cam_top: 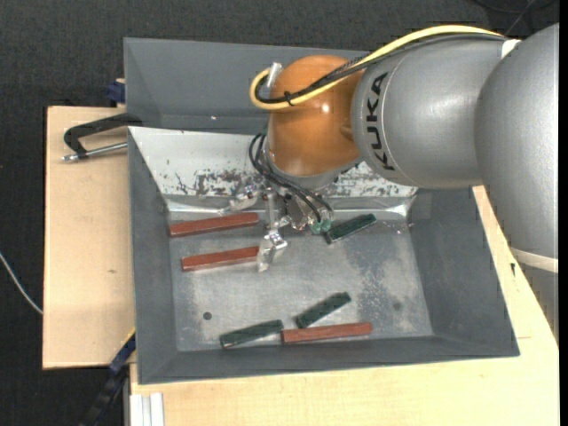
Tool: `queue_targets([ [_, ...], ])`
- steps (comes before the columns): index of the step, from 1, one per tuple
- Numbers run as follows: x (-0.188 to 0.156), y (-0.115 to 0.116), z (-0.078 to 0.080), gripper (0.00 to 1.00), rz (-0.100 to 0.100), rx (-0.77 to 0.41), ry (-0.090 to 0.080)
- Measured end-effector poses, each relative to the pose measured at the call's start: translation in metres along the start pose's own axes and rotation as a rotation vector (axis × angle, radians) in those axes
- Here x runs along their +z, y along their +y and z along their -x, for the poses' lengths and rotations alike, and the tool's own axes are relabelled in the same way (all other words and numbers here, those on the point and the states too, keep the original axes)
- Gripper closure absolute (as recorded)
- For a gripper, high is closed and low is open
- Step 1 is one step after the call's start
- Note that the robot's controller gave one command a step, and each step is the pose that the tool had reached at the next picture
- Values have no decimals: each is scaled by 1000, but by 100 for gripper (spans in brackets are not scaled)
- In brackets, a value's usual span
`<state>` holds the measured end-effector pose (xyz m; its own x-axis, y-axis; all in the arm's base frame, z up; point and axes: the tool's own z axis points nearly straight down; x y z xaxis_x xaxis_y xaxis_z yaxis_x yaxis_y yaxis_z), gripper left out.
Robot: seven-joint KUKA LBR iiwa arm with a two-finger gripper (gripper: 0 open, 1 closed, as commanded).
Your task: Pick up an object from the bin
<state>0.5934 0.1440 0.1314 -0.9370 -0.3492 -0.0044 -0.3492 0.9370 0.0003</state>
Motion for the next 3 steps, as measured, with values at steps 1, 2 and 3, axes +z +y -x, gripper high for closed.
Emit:
queue_targets([
  [1, 49, 4, 10, 100, 4, 94, -22],
  [2, 49, 4, 10, 100, 4, 94, -22],
  [3, -121, 4, 14, 100, 0, 182, -10],
])
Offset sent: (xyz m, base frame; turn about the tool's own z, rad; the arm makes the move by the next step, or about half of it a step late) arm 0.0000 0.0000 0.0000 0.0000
